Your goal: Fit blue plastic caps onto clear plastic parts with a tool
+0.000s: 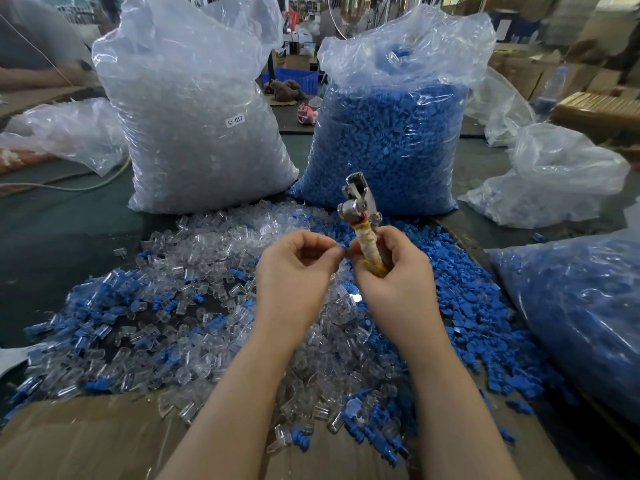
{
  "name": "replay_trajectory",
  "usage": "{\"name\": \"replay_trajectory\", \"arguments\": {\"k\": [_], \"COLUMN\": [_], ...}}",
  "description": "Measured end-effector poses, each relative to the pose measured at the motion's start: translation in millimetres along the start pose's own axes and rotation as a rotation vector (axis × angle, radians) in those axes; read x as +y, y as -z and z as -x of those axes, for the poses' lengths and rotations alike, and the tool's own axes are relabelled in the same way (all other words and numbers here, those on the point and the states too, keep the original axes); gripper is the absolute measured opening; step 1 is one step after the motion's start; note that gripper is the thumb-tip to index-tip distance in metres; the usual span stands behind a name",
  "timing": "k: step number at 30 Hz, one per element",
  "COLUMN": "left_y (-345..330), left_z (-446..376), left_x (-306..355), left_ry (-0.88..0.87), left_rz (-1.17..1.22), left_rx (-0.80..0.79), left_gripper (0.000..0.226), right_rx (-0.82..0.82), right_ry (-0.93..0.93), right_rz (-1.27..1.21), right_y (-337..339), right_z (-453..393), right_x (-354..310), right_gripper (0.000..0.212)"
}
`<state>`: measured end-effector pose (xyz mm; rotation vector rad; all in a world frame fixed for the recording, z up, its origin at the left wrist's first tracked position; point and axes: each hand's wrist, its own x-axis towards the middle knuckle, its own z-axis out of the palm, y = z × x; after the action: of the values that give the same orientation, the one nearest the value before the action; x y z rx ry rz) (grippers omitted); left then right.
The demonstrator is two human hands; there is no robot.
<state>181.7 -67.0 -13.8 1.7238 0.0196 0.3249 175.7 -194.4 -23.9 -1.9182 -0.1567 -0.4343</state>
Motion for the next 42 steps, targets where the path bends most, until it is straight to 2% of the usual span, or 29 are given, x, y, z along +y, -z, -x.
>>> {"name": "replay_trajectory", "arguments": {"k": [2, 6, 8, 12, 17, 27, 42], "left_y": [0.6, 2.6, 3.7, 5.4, 6.9, 11.7, 11.0], "left_z": [-1.4, -4.0, -5.1, -7.6, -9.6, -10.7, -13.1], "left_x": [-0.5, -1.5, -1.4, -1.0, -1.6, -4.3, -5.6], "left_ry": [0.004, 0.030, 0.027, 0.022, 0.006, -0.023, 0.104], "left_rz": [0.020, 0.155, 0.217, 0.304, 0.314, 0.276, 0.351], "left_rx": [-0.002, -0.020, -0.021, -0.001, 0.006, -0.025, -0.019], "left_gripper": [0.016, 0.009, 0.010, 0.015, 0.017, 0.013, 0.008], "right_rx": [-0.069, -0.211, -0.256, -0.337, -0.446, -0.472, -0.429], "right_ry": [-0.049, -0.155, -0.179, -0.217, -0.230, -0.176, -0.115], "right_rz": [-0.052, 0.000, -0.006, -0.041, -0.028, 0.067, 0.207], "right_y": [4.8, 14.3, 15.8, 17.5, 20.6, 17.4, 10.6], "right_z": [-1.2, -2.2, -1.1, -1.3, -0.9, -1.9, -0.9], "right_x": [1.3, 9.2, 9.2, 8.8, 12.8, 13.8, 13.0], "right_gripper": [0.012, 0.012, 0.008, 0.016, 0.019, 0.013, 0.019]}}
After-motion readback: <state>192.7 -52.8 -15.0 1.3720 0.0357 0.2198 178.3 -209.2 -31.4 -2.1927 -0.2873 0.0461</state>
